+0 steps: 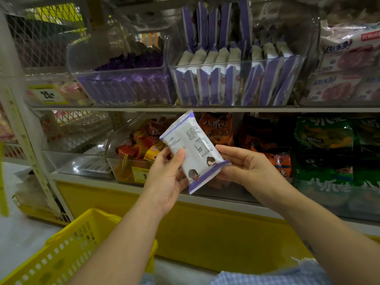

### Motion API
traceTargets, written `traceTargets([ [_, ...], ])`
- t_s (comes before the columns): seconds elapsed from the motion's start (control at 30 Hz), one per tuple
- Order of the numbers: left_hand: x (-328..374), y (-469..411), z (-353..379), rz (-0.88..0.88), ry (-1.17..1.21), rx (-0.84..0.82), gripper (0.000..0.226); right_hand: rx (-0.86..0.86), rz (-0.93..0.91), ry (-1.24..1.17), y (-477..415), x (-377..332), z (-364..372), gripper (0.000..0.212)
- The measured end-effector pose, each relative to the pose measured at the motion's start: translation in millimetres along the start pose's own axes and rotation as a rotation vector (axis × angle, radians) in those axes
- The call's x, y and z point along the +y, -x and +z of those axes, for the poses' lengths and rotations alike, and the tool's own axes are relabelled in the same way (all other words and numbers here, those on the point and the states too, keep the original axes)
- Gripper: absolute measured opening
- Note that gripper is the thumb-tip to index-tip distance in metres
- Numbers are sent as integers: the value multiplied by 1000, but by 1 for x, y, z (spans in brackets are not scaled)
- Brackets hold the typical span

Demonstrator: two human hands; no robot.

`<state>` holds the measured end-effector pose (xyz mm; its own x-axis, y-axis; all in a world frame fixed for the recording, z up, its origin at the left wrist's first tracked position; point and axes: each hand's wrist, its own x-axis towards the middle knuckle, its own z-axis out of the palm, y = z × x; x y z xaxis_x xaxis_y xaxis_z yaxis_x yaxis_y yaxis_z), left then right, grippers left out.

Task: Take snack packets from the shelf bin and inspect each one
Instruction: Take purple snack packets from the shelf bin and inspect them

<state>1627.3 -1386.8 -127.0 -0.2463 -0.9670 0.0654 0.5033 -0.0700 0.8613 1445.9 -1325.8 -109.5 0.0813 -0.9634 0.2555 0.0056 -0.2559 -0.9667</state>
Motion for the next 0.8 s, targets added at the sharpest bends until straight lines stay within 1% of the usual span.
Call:
traceTargets([
  [0.1,0,1,3,113,-58,44,53,-43,22,-14,0,0,-2,44],
  [0.2,2,2,3,306,-214,123,49,-127,57,-96,-1,1,-2,48],
  [0.27,3,4,4,393,-308,106,47,-128,68,-147,-2,-1,1,41],
  [0.3,2,6,6,414,-341,81,45,-126,70,-158,-2,-1,3,34],
  [0.37,-1,10,10,446,-408,48,38,-120,77,-188,-3,-2,7,29],
  [0.47,-6,13,14,492,-513,57,23,-91,57,-227,-3,1,13,29],
  [0.5,-7,14,14,494,-548,55,21,-68,33,-213,-3,2,15,31],
  [0.53,-7,15,14,489,-601,45,28,-39,3,-188,-3,3,17,32],
  [0.6,-8,15,14,468,-762,21,51,22,-49,-122,-3,3,20,32],
  [0.67,-9,16,14,437,-873,-20,68,71,-84,-29,-2,4,20,33],
  [0.73,-11,16,14,399,-904,-61,80,103,-100,52,-2,5,19,33],
  [0.8,-11,15,13,377,-915,-75,88,120,-109,94,-2,5,18,28],
])
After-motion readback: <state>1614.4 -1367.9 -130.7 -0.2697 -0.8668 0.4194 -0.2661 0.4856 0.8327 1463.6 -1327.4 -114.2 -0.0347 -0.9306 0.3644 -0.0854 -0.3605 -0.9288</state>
